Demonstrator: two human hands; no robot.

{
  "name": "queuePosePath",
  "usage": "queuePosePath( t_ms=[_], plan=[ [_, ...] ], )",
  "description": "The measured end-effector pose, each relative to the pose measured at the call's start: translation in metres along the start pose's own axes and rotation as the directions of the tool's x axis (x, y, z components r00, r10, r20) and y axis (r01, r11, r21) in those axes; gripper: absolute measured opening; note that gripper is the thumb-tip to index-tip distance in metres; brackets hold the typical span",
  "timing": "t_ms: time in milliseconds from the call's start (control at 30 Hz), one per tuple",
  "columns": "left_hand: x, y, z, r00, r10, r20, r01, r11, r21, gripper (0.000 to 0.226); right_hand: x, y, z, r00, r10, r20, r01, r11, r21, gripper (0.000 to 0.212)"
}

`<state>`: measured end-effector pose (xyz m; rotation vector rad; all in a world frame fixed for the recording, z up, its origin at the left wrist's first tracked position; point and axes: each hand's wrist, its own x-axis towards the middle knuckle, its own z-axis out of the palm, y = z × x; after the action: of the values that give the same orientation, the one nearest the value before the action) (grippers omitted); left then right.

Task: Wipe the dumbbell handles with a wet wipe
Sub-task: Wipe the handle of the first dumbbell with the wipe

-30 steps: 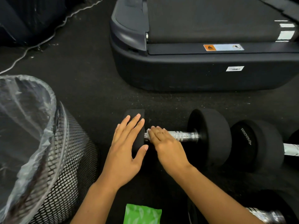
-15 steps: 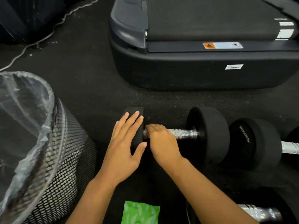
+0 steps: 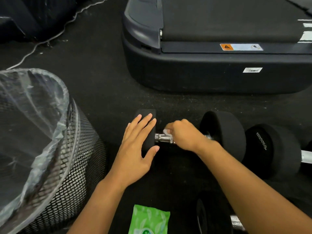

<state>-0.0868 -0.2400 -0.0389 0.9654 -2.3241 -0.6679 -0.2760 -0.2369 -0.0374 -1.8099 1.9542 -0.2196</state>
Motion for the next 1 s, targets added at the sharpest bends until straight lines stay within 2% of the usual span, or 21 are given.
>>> queuePosePath(
  t_ms=[100, 267, 333, 433, 533, 667, 833, 933, 1000],
  plan=[
    [0.0, 0.0, 0.001, 1.0, -0.006, -0.013, 0.006, 1.0, 0.008, 0.067, 0.01, -0.009, 0.002, 0.997, -0.042, 0.07, 0.041, 0.999, 0.014, 0.019],
    [-0.001, -0.001, 0.002, 1.0, 0.005, -0.019, -0.005, 1.0, -0.003, 0.066, 0.0, -0.005, 0.001, 0.997, -0.039, 0.064, 0.035, 0.997, 0.064, 0.024],
    [-0.001, -0.002, 0.002, 1.0, 0.01, -0.022, -0.01, 1.0, -0.002, 0.065, 0.004, -0.01, 0.002, 0.998, -0.04, 0.054, 0.039, 0.999, 0.031, 0.021],
    [0.0, -0.002, 0.002, 1.0, 0.008, -0.022, -0.008, 1.0, -0.007, 0.065, -0.003, -0.018, 0.015, 0.994, -0.083, -0.065, 0.078, 0.994, -0.076, 0.019],
    [0.0, -0.003, 0.002, 1.0, 0.009, -0.02, -0.01, 1.0, -0.014, 0.065, -0.021, -0.007, 0.029, 0.963, -0.197, -0.183, 0.186, 0.98, -0.074, 0.035],
    [0.0, -0.003, 0.002, 0.999, 0.014, -0.031, -0.015, 0.999, -0.029, 0.065, -0.015, -0.014, 0.037, 0.946, -0.15, -0.289, 0.136, 0.988, -0.069, 0.034],
    [-0.001, -0.004, 0.002, 0.999, 0.024, -0.024, -0.024, 0.999, -0.032, 0.065, -0.028, 0.003, 0.049, 0.833, -0.333, -0.442, 0.244, 0.938, -0.247, 0.038],
    [-0.001, -0.003, 0.003, 0.999, 0.02, -0.036, -0.021, 1.0, -0.021, 0.065, -0.021, -0.004, 0.047, 0.855, -0.26, -0.449, 0.191, 0.962, -0.194, 0.039],
    [0.001, -0.003, 0.003, 0.999, 0.015, -0.04, -0.016, 1.0, -0.023, 0.064, -0.02, -0.012, 0.054, 0.861, -0.277, -0.426, 0.21, 0.957, -0.198, 0.041]
  ],
)
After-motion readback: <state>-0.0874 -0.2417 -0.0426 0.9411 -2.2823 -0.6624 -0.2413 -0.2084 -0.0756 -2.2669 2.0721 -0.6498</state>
